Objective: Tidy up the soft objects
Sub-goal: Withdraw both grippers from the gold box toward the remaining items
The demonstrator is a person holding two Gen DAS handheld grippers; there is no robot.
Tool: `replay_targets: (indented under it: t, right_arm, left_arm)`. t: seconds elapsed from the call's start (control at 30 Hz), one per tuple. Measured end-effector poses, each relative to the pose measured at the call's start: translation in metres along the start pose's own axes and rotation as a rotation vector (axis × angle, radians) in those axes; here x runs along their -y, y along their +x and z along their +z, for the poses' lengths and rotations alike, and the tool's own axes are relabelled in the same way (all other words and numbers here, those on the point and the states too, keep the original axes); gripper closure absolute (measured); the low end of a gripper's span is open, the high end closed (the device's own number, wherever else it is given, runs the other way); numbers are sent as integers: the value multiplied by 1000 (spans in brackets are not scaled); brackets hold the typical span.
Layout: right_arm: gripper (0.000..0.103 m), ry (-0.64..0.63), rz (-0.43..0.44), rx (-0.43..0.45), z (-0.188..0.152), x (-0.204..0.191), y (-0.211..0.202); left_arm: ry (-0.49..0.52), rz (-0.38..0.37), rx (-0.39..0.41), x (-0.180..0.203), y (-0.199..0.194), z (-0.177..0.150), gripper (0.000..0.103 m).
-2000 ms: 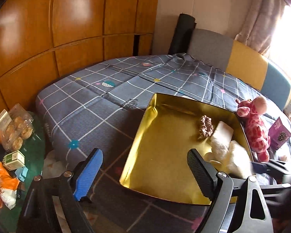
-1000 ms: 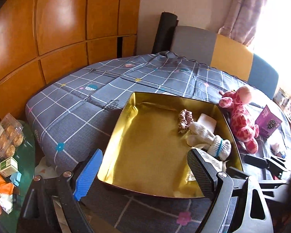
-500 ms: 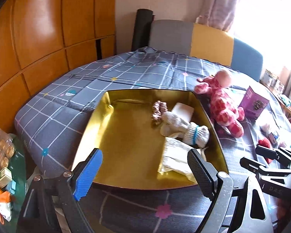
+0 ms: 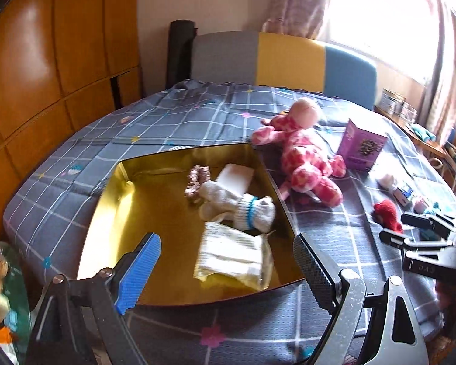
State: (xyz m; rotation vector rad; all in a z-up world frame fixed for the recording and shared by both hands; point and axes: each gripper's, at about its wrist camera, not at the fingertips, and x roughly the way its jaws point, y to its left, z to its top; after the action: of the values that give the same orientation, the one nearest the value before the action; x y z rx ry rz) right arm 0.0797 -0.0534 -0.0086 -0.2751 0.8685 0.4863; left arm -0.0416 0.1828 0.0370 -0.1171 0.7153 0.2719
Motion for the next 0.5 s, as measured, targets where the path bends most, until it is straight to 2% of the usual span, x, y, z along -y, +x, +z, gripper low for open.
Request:
replay_targets:
  t: [0.27, 0.5]
  right_arm:
    - [37, 113, -189, 58, 1, 80, -16]
    - [37, 327, -371, 106, -9, 166, -16]
  left_arm:
    - [90, -76, 2, 37, 3, 12, 13]
    - [132, -188, -31, 77, 14, 28, 14]
